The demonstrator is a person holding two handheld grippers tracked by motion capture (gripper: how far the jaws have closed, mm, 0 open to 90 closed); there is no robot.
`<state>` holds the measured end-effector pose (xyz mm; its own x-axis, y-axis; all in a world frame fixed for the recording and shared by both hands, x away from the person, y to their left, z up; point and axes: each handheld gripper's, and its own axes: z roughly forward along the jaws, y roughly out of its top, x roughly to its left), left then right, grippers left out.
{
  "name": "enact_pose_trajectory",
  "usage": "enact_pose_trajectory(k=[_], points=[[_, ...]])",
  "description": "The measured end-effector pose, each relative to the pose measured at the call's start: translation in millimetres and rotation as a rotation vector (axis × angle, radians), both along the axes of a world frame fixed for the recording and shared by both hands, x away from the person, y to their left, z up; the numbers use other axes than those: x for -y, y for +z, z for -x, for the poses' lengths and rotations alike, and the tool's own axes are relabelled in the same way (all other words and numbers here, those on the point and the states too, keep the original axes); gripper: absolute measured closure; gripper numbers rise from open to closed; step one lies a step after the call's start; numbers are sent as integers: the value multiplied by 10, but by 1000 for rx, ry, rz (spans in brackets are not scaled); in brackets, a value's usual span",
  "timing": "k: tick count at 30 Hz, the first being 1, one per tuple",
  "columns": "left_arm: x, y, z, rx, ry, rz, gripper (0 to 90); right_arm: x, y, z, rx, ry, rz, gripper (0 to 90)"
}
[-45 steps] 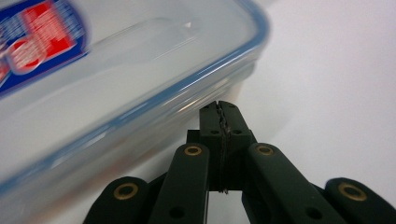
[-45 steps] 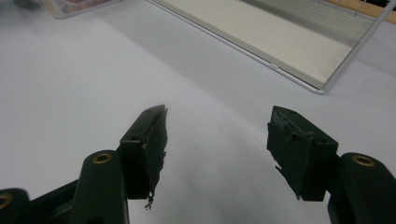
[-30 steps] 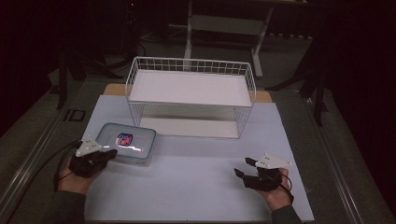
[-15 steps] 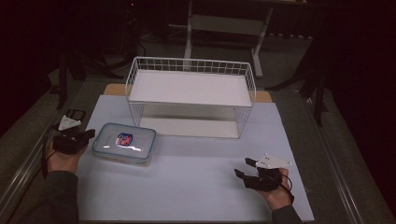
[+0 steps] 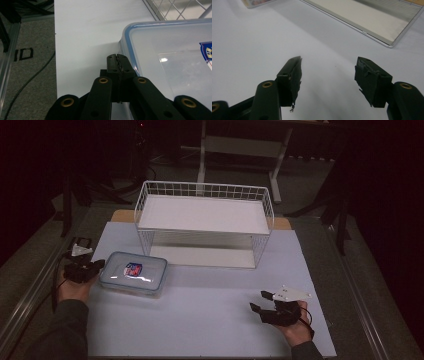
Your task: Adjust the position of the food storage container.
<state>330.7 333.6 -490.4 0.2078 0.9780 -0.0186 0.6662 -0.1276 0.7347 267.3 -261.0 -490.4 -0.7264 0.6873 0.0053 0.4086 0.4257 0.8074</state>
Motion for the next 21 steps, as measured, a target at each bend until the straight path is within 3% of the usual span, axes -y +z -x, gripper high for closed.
enact_pose_trajectory(k=[11, 20, 21], points=[[413, -23, 143, 18, -76, 18, 896, -3, -5, 3, -5, 5, -1, 383], [893, -140, 253, 49, -130, 132, 896, 0, -8, -9, -8, 5, 6, 384], [936, -140, 261, 50, -137, 130, 896, 2, -7, -8, -8, 6, 4, 384]])
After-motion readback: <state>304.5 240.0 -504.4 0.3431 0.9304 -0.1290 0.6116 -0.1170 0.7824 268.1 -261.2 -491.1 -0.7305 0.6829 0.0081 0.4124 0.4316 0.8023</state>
